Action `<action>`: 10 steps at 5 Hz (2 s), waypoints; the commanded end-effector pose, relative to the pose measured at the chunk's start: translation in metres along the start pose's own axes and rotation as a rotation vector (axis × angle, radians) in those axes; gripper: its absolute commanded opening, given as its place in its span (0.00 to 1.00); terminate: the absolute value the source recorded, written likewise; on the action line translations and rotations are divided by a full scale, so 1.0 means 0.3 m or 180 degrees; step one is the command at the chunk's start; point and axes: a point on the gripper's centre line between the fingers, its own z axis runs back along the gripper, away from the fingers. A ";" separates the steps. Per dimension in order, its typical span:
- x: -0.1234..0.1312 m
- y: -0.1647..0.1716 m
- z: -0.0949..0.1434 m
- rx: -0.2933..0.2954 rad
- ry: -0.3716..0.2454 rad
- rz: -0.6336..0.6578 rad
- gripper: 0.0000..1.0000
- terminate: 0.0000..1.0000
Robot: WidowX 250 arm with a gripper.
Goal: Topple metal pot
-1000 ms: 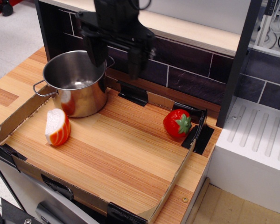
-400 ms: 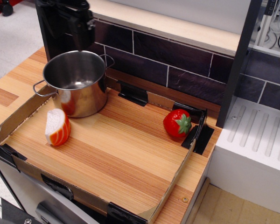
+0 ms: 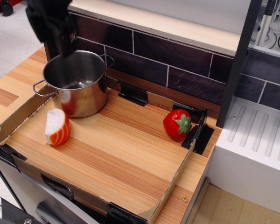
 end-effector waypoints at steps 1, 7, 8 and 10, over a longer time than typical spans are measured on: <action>0.047 0.002 -0.039 0.0155 -0.0051 -0.0085 1.00 0.00; 0.091 0.034 -0.040 0.0694 -0.0520 0.0081 0.00 0.00; 0.108 0.029 -0.010 0.0688 -0.0612 0.0159 0.00 0.00; 0.083 -0.086 0.080 0.0617 -0.0695 0.0002 0.00 0.00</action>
